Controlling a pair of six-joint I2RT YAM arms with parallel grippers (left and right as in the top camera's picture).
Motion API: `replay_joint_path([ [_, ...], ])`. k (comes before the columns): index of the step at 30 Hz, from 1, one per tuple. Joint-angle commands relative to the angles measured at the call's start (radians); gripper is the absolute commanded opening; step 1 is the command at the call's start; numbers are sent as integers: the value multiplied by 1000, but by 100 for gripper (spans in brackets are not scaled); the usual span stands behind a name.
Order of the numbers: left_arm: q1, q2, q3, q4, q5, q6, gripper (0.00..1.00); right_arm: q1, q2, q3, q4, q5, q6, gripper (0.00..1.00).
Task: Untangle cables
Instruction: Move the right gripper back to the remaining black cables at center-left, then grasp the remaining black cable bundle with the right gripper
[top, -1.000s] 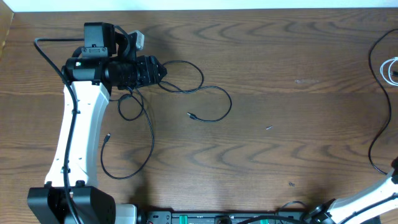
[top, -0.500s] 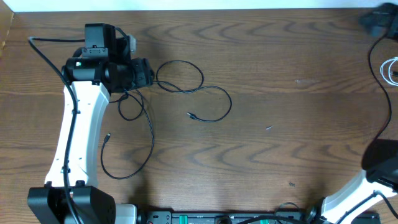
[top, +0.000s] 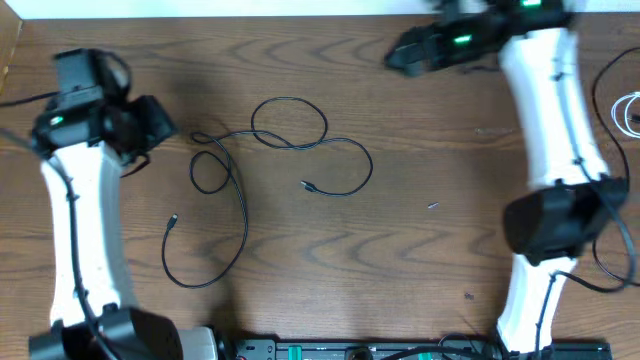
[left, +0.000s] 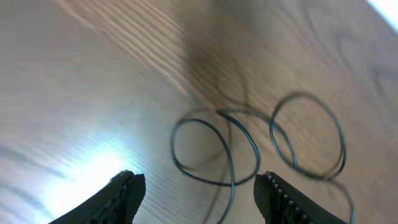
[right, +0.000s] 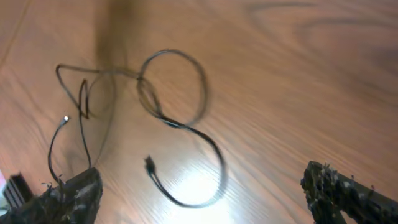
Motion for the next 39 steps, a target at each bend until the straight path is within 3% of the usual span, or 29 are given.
replay_joint_path([
  [1,69,-62,21,-11,-21,-66,65,139,58,6,53,36,43,99],
  [11,124,-63,21,-40,-20,-117,71,492,259,6,374,27,97,99],
  [22,123,-63,21,-67,-20,-116,71,612,407,6,501,135,112,98],
  [26,123,-63,20,-68,-20,-116,71,614,423,6,502,217,115,79],
  [29,123,-63,19,-70,-20,-116,71,613,423,6,501,264,115,50],
  [32,123,-63,14,-70,-20,-116,71,602,413,13,503,267,115,33],
  [35,123,-60,13,-71,-20,-116,71,573,370,23,455,250,114,6],
  [39,123,-58,13,-71,-20,-116,71,522,271,32,358,134,115,1],
])
